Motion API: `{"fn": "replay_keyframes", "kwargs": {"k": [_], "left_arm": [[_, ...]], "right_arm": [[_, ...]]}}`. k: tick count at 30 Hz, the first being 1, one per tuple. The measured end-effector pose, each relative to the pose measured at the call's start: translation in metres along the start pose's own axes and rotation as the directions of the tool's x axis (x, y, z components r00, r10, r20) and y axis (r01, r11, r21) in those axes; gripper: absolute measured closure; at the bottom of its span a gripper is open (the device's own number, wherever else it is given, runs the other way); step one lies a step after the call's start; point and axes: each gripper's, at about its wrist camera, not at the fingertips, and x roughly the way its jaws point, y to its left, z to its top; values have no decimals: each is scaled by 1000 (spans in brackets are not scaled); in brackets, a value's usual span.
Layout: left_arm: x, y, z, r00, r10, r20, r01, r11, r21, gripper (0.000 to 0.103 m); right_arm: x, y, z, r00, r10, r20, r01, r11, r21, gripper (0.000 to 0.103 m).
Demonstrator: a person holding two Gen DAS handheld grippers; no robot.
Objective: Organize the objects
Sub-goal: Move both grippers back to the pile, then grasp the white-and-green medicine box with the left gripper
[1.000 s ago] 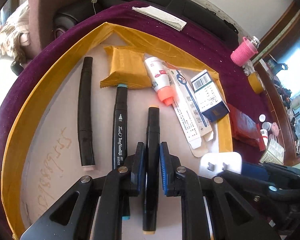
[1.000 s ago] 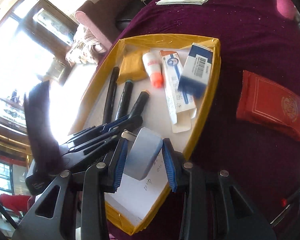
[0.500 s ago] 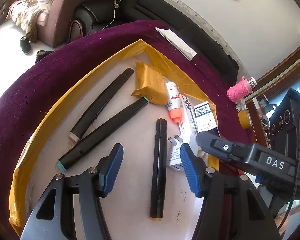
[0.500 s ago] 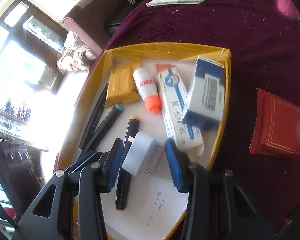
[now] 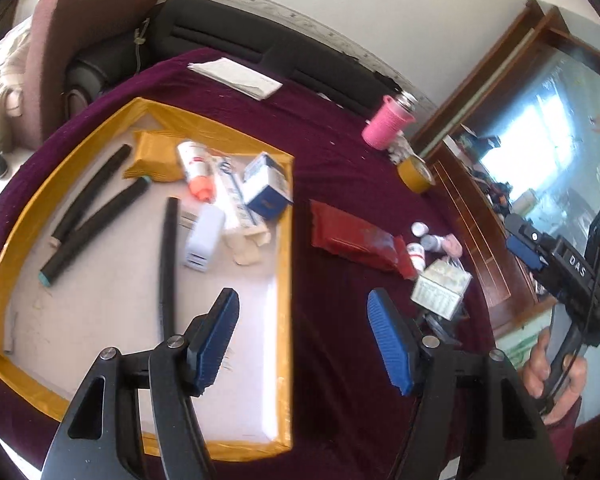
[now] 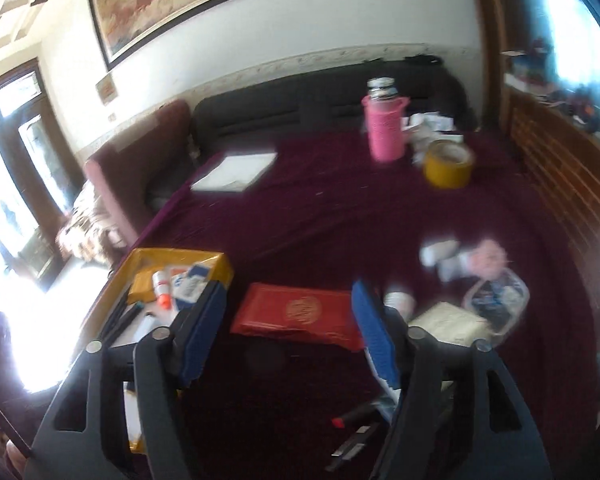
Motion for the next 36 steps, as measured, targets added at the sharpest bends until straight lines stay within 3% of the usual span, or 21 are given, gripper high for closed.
{"fn": "replay_keyframes", "kwargs": {"k": [4,9,14,18,20,24,25,28,30,32,36], "left_arm": [[21,-41,-16,998,-33,-60,39,995,89,42],[29,-61,-28,995,-21,-93,31,993,110,42],[20,-61,-31,997,20,-72,-12,994,110,42],[15,-56,-28,998,50,-40,-45,993,109,42],[17,-56,-28,998,48,-40,-44,993,111,42],[27,-68,-33,998,30,-64,-18,983,180,42],[29,-73,-36,997,30,-66,-15,976,216,42],[33,-91,-43,997,36,-62,-11,933,360,42],[38,-102,-48,996,19,-83,22,888,459,42],[48,-112,-50,992,17,-127,54,843,536,42],[69,-127,-51,985,26,-172,88,779,621,42]], "right_arm": [[-13,-84,-1,990,-137,-13,138,985,104,28],[21,-149,-10,988,-124,-91,142,960,239,29],[78,-156,-19,979,-76,-189,126,954,271,29],[98,-105,-22,967,91,-239,-55,987,150,27],[99,-73,-30,938,201,-282,-181,979,93,27],[90,-15,-51,810,429,-398,-459,888,25,27],[85,-10,-52,812,429,-396,-464,886,9,27],[72,-14,-50,860,371,-351,-401,916,-15,27],[64,-29,-48,885,333,-325,-351,936,2,27],[60,-43,-48,895,320,-311,-329,944,23,27],[45,-71,-49,912,300,-281,-289,954,80,27]]}}
